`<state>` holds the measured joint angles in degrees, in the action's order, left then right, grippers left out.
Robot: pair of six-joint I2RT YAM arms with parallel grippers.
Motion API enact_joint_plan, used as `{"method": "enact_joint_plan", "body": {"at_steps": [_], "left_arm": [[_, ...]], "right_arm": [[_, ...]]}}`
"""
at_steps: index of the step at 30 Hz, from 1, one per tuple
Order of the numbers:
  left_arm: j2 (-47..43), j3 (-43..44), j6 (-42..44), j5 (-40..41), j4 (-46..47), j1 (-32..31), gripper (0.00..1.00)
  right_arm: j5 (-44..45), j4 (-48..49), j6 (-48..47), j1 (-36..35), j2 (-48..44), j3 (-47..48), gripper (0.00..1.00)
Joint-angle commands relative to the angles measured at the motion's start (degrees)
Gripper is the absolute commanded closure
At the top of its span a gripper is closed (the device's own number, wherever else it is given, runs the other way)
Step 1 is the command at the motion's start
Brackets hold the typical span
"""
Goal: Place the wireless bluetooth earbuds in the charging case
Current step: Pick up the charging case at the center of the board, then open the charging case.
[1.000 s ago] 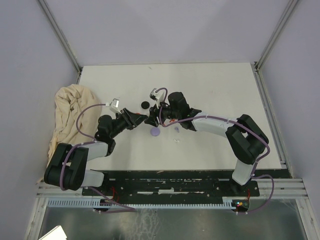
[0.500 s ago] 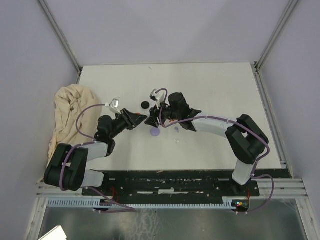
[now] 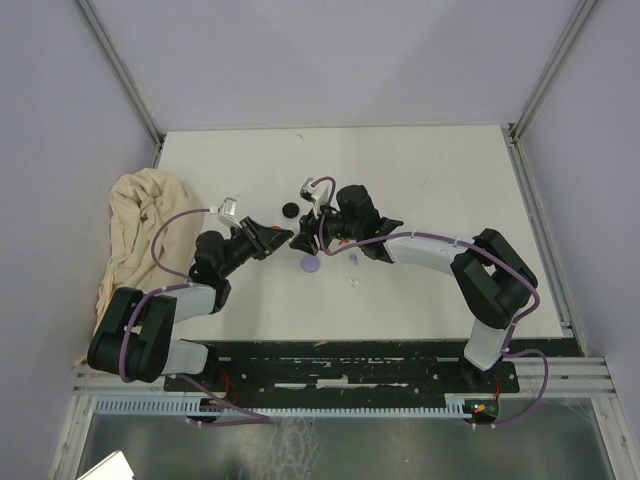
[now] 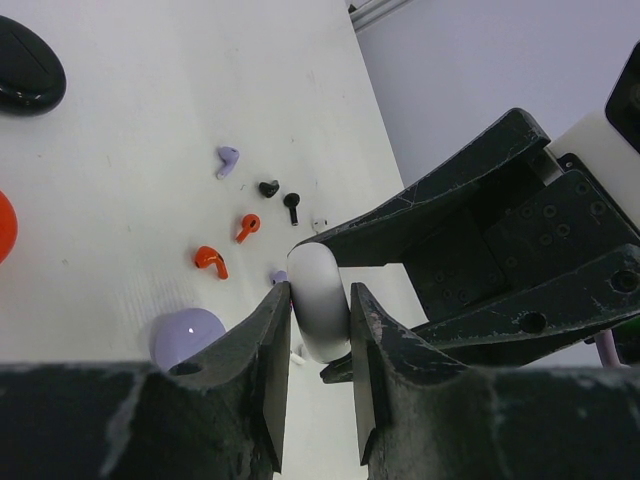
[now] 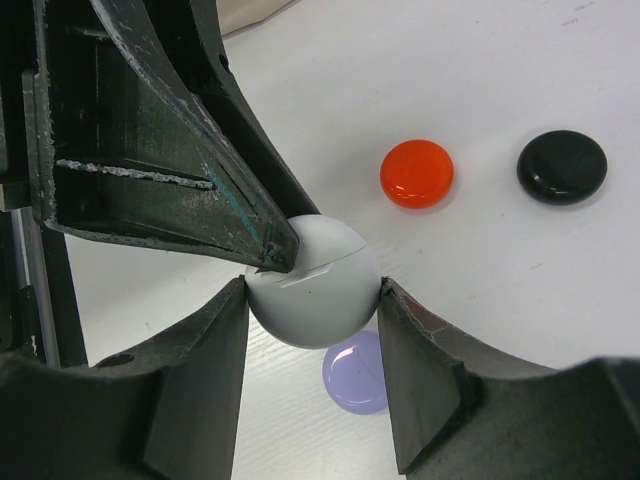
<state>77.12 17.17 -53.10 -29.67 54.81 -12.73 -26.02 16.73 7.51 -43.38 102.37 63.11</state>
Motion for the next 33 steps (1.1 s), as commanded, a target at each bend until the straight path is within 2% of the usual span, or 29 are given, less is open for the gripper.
{"method": "enact_joint_plan", "body": {"at_steps": [1,5,10,14,17,20,23,33], "left_arm": [[-1.3,-0.2,-1.2,0.1,3.9,-0.2,0.85],[-1.2,-0.2,-1.3,0.4,3.9,-0.2,0.96],[-1.2,-0.1,-1.3,0.9,3.3,-0.2,0.97],[-1.5,0.6,-0.6,1.7,1.2,-0.2,0.97],[-1.7,1.2,-0.6,1.9,0.3,-0.2,0.97],[-1.4,1.9,-0.8,1.7,0.0,-0.2,0.97],[-0.7,2.6,-1.4,1.5,0.6,-0.2,0.97],[0.8,3.6,-3.1,0.5,2.1,-1.1,0.97]], "right_arm": [[-0.8,3.0,0.5,0.3,-1.9,0.3,0.68],[-0.2,2.7,0.7,0.4,-2.4,0.4,0.33],[1.0,2.8,1.4,0.7,-4.1,-0.4,0.19],[3.3,2.4,2.0,1.9,-7.6,-2.5,0.14],[10.3,-2.3,2.9,3.2,-10.6,-3.0,0.06],[16.3,-9.7,4.7,3.6,-11.7,-0.7,0.03],[16.1,-10.4,6.9,3.6,-11.5,-0.6,0.0],[15.2,-9.3,9.5,3.0,-7.1,0.7,0.01]]}}
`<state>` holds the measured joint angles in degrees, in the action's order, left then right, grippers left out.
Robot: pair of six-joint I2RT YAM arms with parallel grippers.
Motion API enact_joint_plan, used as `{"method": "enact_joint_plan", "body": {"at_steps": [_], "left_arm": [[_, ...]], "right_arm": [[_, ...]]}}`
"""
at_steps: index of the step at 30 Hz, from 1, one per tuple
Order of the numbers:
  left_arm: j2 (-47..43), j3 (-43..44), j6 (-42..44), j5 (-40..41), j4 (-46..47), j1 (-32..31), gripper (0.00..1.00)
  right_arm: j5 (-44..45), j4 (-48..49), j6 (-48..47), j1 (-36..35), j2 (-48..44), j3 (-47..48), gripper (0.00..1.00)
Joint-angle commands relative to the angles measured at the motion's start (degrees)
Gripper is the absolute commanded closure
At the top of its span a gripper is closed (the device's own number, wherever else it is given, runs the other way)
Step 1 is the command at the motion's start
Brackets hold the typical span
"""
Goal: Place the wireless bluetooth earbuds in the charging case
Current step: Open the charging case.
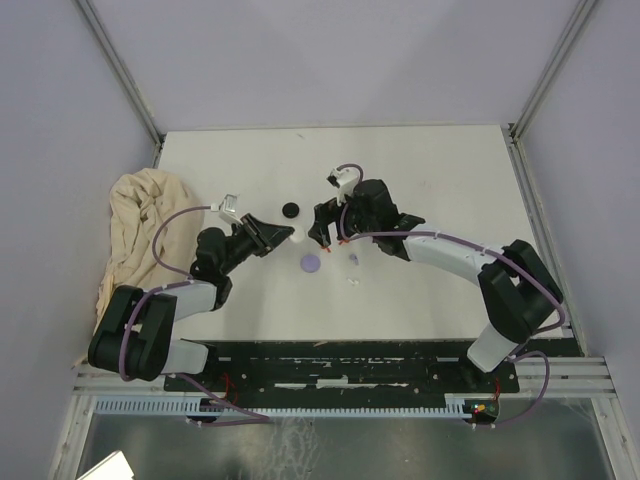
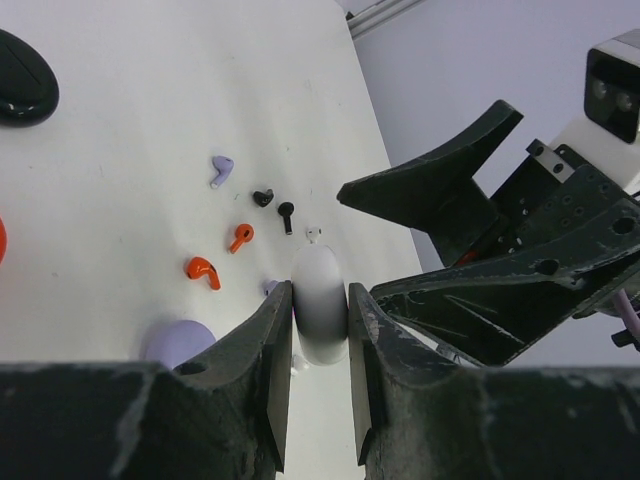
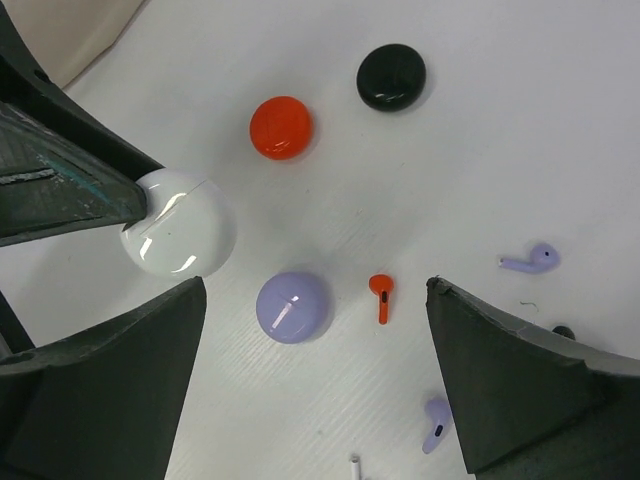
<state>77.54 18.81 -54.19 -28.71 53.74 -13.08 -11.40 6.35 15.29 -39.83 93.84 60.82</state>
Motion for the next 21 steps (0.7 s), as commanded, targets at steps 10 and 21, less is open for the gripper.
{"method": "enact_joint_plan", "body": {"at_steps": [10,21], "left_arm": [[1.9,3.6,-2.1,1.7,2.8,-5.3,0.97],[5.0,3.4,-6.5,2.4,8.0,-6.4,0.97]], "right_arm": [[-0.4,2.2,2.5,-1.4,5.5,4.8,0.01],[1.0,5.4,3.3,-1.4,5.4,3.0,0.01]]}}
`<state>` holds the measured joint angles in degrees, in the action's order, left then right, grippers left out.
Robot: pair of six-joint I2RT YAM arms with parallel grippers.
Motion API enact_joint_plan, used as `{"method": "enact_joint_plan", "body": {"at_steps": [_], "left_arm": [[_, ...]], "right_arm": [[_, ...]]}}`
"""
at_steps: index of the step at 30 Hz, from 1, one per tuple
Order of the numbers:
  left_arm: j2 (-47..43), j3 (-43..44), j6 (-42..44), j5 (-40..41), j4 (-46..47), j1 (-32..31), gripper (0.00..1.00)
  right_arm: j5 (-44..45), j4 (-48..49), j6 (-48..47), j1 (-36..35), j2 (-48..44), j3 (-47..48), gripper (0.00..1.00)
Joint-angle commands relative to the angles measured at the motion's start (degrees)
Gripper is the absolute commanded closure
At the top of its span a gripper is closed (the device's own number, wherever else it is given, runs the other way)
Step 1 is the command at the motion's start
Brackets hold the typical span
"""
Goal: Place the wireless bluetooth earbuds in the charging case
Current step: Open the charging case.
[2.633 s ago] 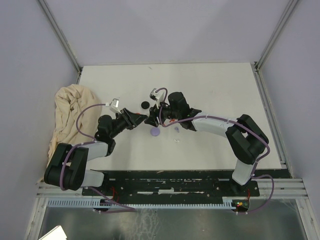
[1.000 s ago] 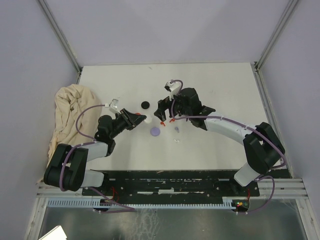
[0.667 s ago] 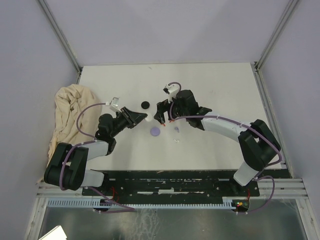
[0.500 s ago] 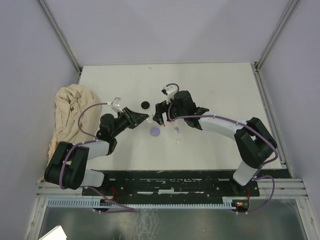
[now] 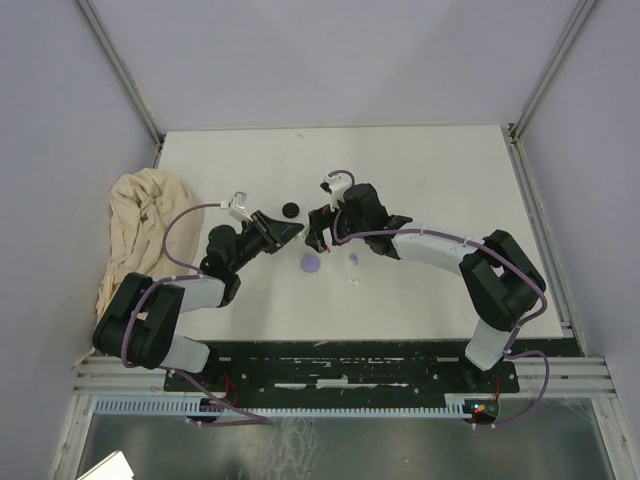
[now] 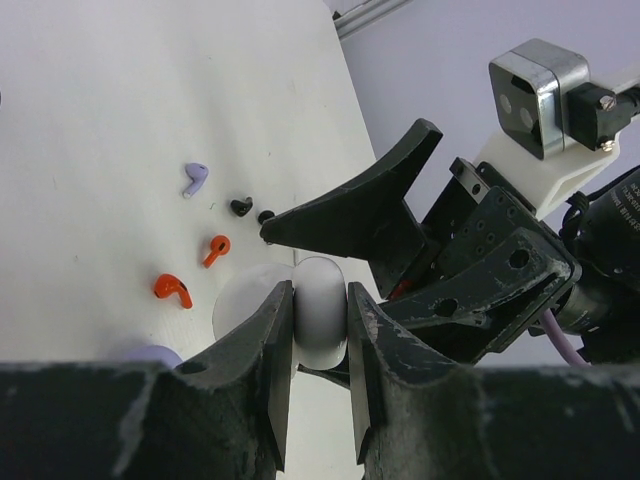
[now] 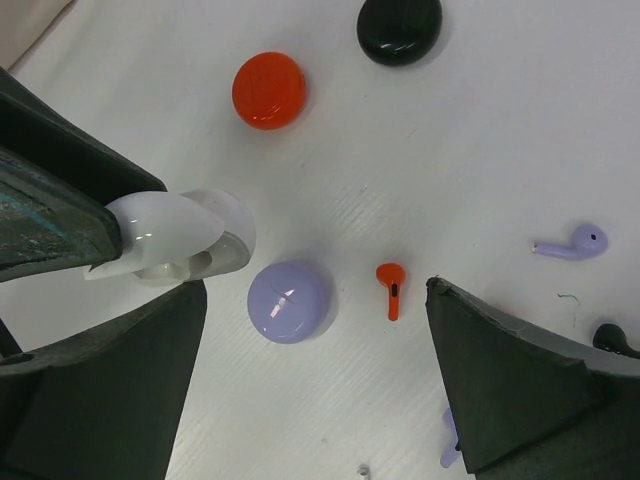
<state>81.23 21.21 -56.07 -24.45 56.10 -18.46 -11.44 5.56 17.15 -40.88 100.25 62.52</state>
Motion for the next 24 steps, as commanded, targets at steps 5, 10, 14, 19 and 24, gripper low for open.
{"method": "enact_joint_plan", "body": {"at_steps": [5,10,14,19,24], "left_arm": [[0.7,0.1,-7.3,1.9,5.2,-0.8,0.97],[-0.8,0.6,-10.6,7.2,2.4,0.7,0.97],[-0.1,-0.6,-15.3,10.4,5.2,2.1,0.97],[2.7,-5.6,-23.2,14.5,15.5,2.7,0.97],[3.6,-9.8,-26.2,18.1,22.4,2.7,0.97]], "right_arm": [[3.7,6.1,0.8,-0.3,-3.8,-1.1,0.01],[10.1,2.0,-0.2,-0.4,-9.2,-3.9,0.01],[17.2,-8.5,-1.8,-0.3,-10.0,-1.2,0.03],[27.5,-21.8,-1.6,-0.4,-8.0,2.9,0.12],[27.4,-25.0,-0.8,-0.4,-8.6,1.2,0.16]]}}
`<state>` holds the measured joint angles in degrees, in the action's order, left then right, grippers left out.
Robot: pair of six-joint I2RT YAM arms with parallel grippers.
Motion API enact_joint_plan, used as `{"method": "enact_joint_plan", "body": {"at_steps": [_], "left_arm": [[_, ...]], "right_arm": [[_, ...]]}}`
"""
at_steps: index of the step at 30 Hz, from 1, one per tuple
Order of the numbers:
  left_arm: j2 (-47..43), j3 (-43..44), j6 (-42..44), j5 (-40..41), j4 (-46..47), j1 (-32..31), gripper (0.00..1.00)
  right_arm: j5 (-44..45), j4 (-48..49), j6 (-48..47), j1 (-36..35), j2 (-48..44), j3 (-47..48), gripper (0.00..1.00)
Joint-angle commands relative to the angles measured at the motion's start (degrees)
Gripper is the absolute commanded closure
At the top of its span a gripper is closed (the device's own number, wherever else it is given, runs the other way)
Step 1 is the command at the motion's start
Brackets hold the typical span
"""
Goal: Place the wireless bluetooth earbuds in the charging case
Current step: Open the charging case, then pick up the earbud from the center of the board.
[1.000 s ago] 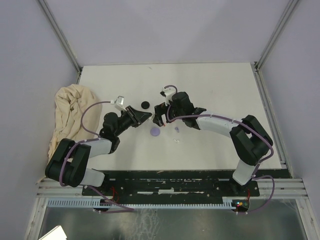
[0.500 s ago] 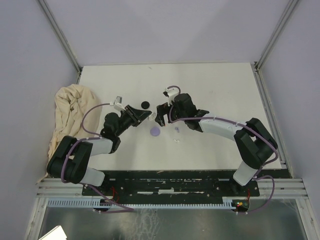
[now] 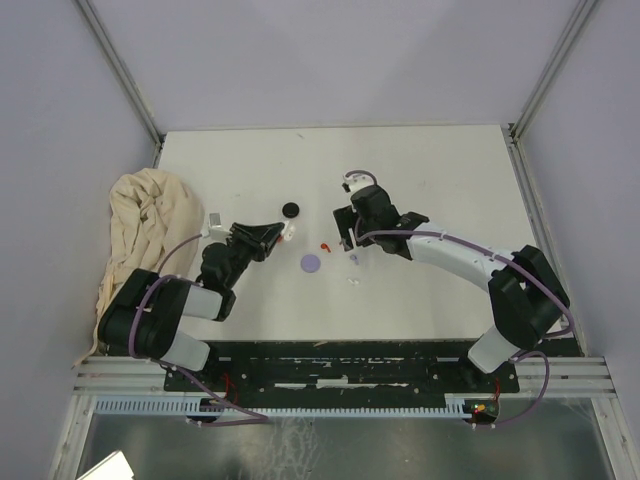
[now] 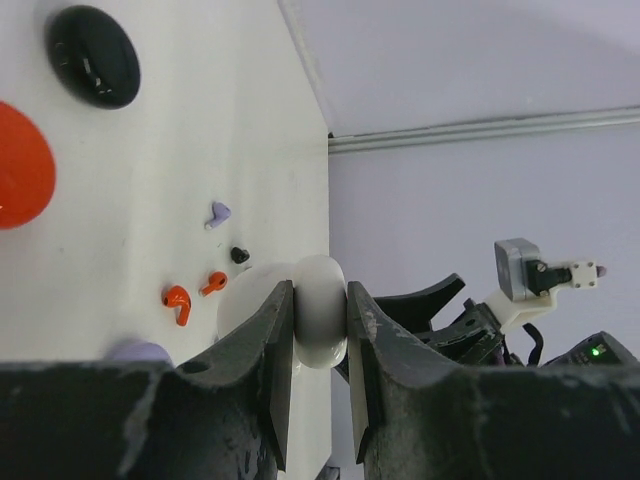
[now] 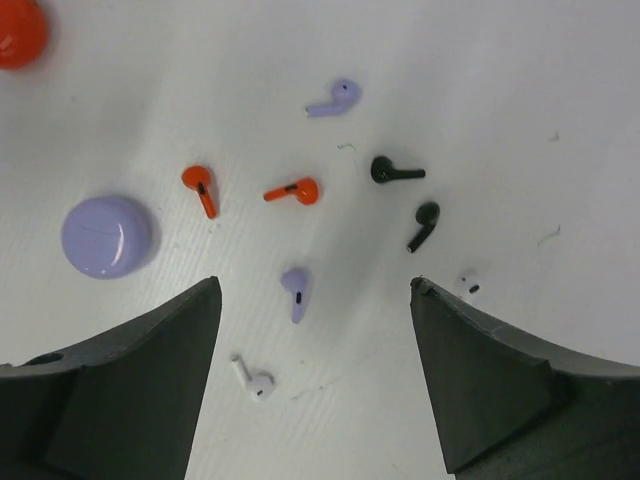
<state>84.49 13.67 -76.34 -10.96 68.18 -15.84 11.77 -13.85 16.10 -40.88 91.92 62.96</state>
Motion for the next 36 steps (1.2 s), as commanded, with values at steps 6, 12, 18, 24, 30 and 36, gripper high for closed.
{"method": "enact_joint_plan", "body": {"at_steps": [6,12,18,24,30,36], "left_arm": [[-3.3,-3.0,-3.8,5.7,7.1,0.1,0.97],[-6.6,-2.8,-1.9,5.7,2.8,0.1,0.97],[-6.3,-2.8,-2.0,4.9,2.9,0.1,0.97],[-5.7,-2.7,-1.9,4.5,3.1,0.1,0.97],[-5.5,-2.6,-2.0,4.6,3.1,0.1,0.97],[-5.1,-2.8,-2.0,4.5,3.3,0.1,0.97]], "right_arm": [[12.0,-8.9,5.7,2.6,0.1,-0.2,0.26],[8.9,-11.9,6.7,8.3,3.2,1.1,0.31],[6.9,-14.3,4.3,10.7,7.1,4.5,0.35],[4.7,-14.6,3.9,11.4,8.2,4.8,0.37],[-0.5,-12.1,3.0,9.5,3.8,0.8,0.4],[-0.7,-11.8,3.0,3.1,0.7,-2.3,0.4]]}}
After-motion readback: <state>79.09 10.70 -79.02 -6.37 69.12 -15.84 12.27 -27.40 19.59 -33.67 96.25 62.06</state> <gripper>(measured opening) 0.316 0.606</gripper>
